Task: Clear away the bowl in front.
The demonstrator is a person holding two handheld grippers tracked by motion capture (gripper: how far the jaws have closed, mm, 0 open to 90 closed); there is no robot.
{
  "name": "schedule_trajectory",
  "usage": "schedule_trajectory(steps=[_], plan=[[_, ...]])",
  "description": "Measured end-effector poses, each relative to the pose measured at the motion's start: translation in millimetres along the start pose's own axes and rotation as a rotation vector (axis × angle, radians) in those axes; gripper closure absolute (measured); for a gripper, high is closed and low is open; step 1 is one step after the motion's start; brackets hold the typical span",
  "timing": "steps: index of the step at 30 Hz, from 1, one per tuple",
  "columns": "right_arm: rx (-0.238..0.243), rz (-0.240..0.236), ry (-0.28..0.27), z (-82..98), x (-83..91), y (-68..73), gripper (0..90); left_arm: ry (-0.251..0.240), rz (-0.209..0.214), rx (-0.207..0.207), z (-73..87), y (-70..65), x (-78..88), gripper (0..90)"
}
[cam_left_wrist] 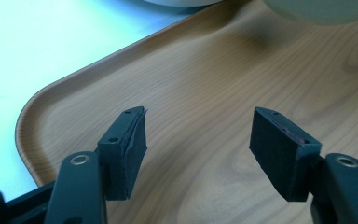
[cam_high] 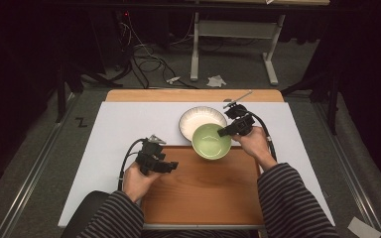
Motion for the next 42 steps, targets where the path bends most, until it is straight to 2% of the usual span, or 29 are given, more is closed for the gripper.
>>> schedule_trajectory(steps=[18, 29, 30, 37, 41, 42], plan=[[0.042, -0.027, 0.01, 14.9, -0.5, 10.4, 85.6, 0.003, 0.003, 0.002, 0.0, 0.2, -0.2, 35.9], [0.072, -0.054, 0.013, 25.9, 0.5, 23.3, 85.6, 0.004, 0.004, 0.004, 0.0, 0.2, -0.4, 35.9], [0.062, -0.06, 0.01, 26.8, 0.2, 25.1, 85.6, 0.004, 0.004, 0.004, 0.0, 0.2, -0.4, 35.9], [0.091, -0.069, 0.018, 33.4, -2.5, 29.5, 85.5, 0.005, 0.004, 0.004, 0.1, 0.3, -0.3, 35.9], [0.094, -0.07, 0.031, 37.6, -4.9, 31.7, 85.4, 0.008, 0.005, 0.003, 0.1, 0.1, -0.7, 35.9], [0.082, -0.076, 0.031, 38.6, -5.6, 33.2, 85.4, 0.009, 0.006, 0.002, 0.2, -0.1, -0.9, 35.9]])
Point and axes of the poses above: each handheld gripper's, and its own axes: x roughly backward along the jaws, z roughly out of its underside, y roughly to its left, the point moved 4 cm from there along -x, roughly forward along the jaws, and after that the axes turned 10 degrees about y, right-handed, at the moved point
